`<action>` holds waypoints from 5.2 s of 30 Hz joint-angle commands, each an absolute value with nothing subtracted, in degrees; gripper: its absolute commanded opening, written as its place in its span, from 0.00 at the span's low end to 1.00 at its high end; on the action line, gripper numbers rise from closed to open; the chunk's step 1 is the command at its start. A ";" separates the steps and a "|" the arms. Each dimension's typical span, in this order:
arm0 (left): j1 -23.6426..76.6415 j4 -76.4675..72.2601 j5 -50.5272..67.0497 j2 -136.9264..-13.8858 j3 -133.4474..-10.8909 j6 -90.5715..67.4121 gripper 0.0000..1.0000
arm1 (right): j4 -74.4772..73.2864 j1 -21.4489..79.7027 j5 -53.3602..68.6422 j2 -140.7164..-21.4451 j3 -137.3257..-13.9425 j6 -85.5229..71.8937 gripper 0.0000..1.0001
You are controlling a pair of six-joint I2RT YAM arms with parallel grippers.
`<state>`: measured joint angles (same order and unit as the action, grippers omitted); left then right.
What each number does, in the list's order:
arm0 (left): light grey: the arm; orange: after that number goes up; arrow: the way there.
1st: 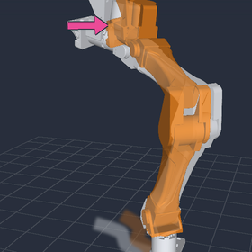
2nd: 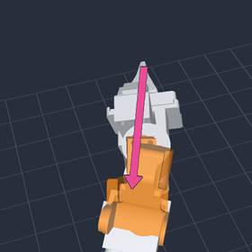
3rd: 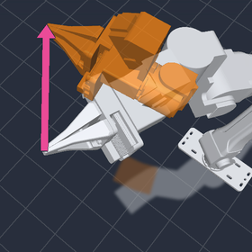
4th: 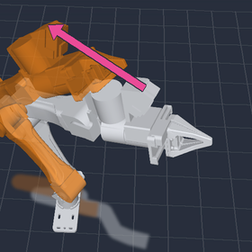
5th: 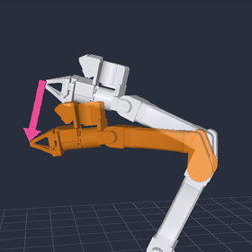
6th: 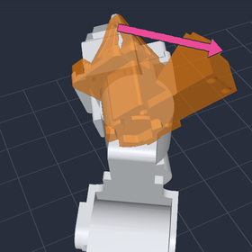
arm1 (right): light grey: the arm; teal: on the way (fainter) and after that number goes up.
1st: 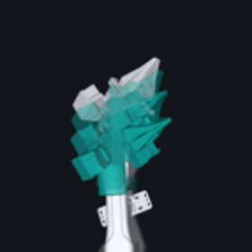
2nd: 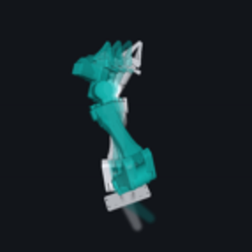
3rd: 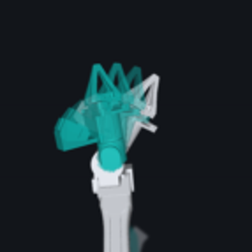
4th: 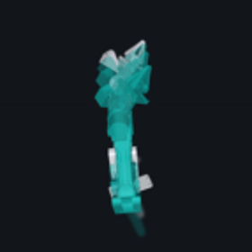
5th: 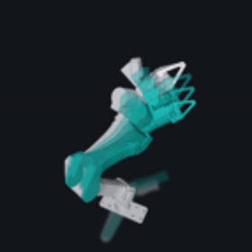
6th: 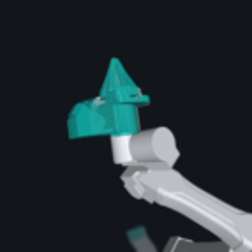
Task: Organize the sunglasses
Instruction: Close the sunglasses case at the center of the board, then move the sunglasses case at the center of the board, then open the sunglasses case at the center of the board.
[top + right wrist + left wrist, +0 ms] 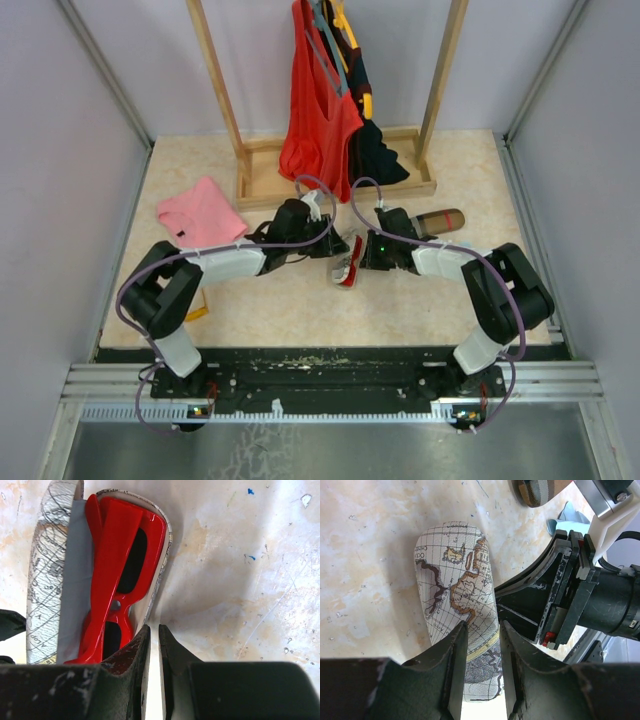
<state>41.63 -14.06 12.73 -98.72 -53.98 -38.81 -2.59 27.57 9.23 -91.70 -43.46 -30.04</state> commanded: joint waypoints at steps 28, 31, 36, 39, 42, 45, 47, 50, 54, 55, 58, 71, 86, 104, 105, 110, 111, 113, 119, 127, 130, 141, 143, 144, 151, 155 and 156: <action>44.29 -0.13 -1.69 -87.85 -56.40 -29.55 0.45 | -2.99 27.51 1.37 -80.36 -41.15 -28.75 0.20; 44.21 1.69 -5.47 -81.29 -56.23 -27.82 0.51 | -3.22 27.51 0.44 -76.68 -39.57 -28.78 0.24; 44.21 3.72 -9.03 -69.49 -55.26 -25.84 0.63 | -2.48 27.51 1.61 -70.49 -35.89 -29.83 0.33; 44.20 5.49 -9.62 -62.85 -55.34 -25.59 0.76 | -0.39 27.52 3.18 -67.06 -32.96 -32.37 0.42; 44.21 8.13 -9.66 -57.72 -56.26 -26.63 0.87 | 2.84 27.59 4.96 -64.77 -30.44 -36.41 0.48; 44.21 11.51 -9.48 -55.12 -58.87 -28.71 0.97 | 6.91 27.81 6.51 -64.79 -28.19 -41.54 0.52; 44.19 14.51 -8.85 -54.76 -61.53 -30.24 1.00 | 10.63 28.21 6.88 -65.65 -26.59 -45.00 0.53; 44.21 17.80 -7.45 -55.13 -65.20 -32.61 1.00 | 14.98 29.06 8.07 -69.26 -25.90 -47.84 0.53; 44.21 19.83 -6.17 -55.59 -69.44 -34.75 1.00 | 19.03 29.18 9.12 -75.68 -27.18 -48.06 0.53; 44.20 19.83 -5.53 -55.50 -70.17 -34.92 1.00 | 19.48 29.18 8.87 -77.04 -27.70 -47.91 0.53; 44.21 19.89 -4.28 -54.70 -72.12 -36.11 1.00 | 21.19 29.22 8.80 -81.45 -29.66 -47.45 0.53; 44.21 16.45 -2.89 -49.92 -71.17 -36.12 1.00 | 23.89 29.18 9.84 -96.12 -38.75 -45.26 0.49; 44.18 13.81 -2.34 -48.63 -70.49 -36.00 1.00 | 17.15 35.32 14.93 -110.26 -54.94 -38.48 0.41; 44.19 12.12 -4.86 -44.28 -69.36 -34.37 1.00 | 15.49 39.70 11.20 -104.61 -58.75 -38.64 0.48; 44.18 11.58 -4.88 -43.84 -68.82 -34.09 1.00 | 15.10 39.46 9.95 -102.29 -57.54 -38.53 0.51; 44.21 11.63 -5.38 -44.10 -68.93 -34.02 1.00 | 9.34 35.47 -3.89 -87.62 -49.55 -41.32 0.55; 44.21 11.84 -5.35 -44.51 -69.39 -33.71 1.00 | 6.65 34.01 -7.62 -84.98 -48.27 -42.46 0.56; 44.21 13.40 -6.04 -45.15 -71.10 -33.15 1.00 | -0.64 30.65 -15.65 -81.17 -47.79 -45.22 0.60; 44.13 11.93 -8.31 -42.52 -68.76 -32.53 1.00 | -14.45 22.28 -31.49 -77.93 -50.91 -47.35 0.69; 44.21 15.27 -8.66 -43.68 -72.43 -31.08 1.00 | -17.81 13.27 -30.24 -83.08 -55.13 -47.38 0.74; 44.15 14.42 -9.17 -42.35 -71.38 -30.86 1.00 | -18.32 12.14 -30.46 -85.72 -57.34 -47.39 0.74; 44.15 16.18 -8.78 -44.76 -74.22 -29.80 1.00 | -20.66 8.50 -29.24 -96.98 -66.27 -48.96 0.77; 44.21 15.96 -9.08 -44.26 -73.71 -29.60 1.00 | -21.47 8.43 -29.89 -98.23 -67.34 -49.48 0.78; 44.19 15.66 -9.40 -44.02 -73.22 -29.53 1.00 | -21.81 8.37 -30.04 -98.73 -67.67 -49.79 0.78; 44.21 16.02 -8.56 -45.91 -74.45 -29.45 1.00 | -24.73 8.06 -30.29 -102.14 -69.38 -51.75 0.79; 44.20 16.09 -8.39 -45.85 -74.45 -29.03 1.00 | -26.45 7.83 -31.14 -103.41 -69.93 -51.84 0.79; 44.21 16.01 -8.66 -45.63 -74.38 -28.89 1.00 | -26.32 7.68 -31.08 -103.65 -69.81 -51.91 0.79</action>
